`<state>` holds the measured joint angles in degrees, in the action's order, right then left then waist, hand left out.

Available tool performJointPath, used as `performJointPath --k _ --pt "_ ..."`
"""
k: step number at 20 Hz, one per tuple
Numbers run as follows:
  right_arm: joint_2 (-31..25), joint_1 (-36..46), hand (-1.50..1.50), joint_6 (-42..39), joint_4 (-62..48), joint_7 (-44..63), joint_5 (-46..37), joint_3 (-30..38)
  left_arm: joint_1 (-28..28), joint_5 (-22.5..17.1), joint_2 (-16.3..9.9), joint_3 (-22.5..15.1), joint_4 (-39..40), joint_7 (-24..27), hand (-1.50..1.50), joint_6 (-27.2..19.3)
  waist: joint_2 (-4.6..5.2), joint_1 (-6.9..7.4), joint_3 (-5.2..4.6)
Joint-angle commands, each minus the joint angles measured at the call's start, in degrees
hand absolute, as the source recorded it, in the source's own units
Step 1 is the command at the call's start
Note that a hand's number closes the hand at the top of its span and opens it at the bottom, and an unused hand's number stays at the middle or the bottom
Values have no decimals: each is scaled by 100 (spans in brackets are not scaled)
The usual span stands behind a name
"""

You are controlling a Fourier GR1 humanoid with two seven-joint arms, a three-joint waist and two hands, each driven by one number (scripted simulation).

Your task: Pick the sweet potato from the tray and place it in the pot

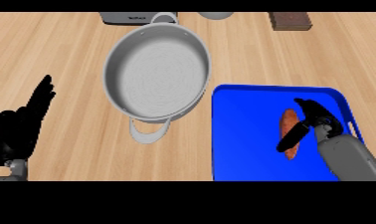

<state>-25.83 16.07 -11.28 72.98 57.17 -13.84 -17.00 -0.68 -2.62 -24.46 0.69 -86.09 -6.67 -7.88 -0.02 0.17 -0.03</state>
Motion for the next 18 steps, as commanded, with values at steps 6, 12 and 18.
performJointPath --k 6,12,18 --pt "193 -117 150 -431 -34 -388 -408 131 -561 302 285 87 -441 177 0 139 -7 14 3" --pt "298 366 150 -752 -523 -572 -629 511 -48 477 472 224 21 91 0 208 4 6 3" --pt "1034 37 150 -346 223 -702 -1243 -398 -113 522 467 221 -356 -197 0 204 -11 22 3"
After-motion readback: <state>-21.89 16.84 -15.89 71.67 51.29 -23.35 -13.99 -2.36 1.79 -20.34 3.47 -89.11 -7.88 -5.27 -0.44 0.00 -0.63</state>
